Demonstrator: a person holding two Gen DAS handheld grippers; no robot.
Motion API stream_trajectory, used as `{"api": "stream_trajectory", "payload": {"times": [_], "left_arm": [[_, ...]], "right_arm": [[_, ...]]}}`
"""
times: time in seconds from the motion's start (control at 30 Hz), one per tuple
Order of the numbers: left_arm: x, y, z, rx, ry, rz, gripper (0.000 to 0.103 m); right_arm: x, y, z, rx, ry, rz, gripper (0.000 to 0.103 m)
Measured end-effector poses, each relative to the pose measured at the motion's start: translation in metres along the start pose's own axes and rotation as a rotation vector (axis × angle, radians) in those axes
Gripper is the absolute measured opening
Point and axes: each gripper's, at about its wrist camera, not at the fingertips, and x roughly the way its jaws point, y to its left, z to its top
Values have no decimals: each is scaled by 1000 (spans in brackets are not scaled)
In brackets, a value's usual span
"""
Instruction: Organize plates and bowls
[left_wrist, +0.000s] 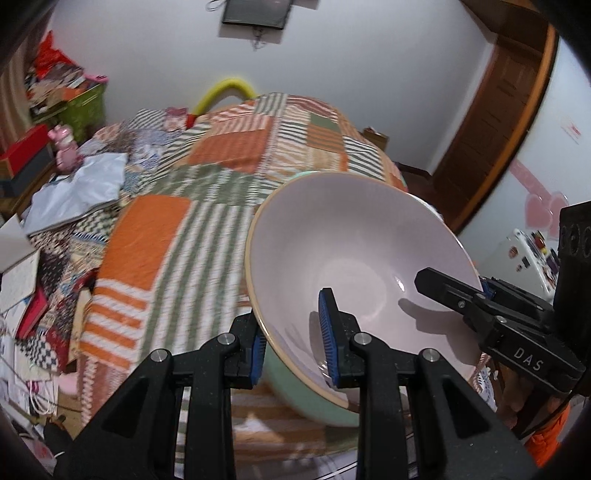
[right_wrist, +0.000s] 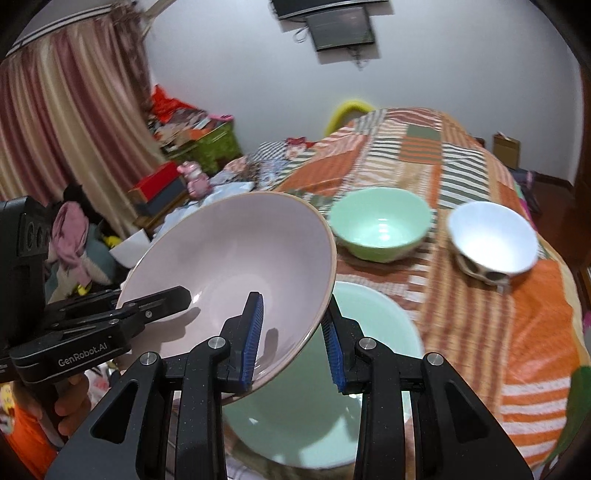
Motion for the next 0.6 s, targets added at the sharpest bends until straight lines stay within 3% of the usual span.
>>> {"api": "stream_trajectory", "payload": {"times": [0.6], "left_arm": [[-8,110,-29,-120,44,120,26]], "right_arm": [[79,70,-7,-76,159,92,29]]}}
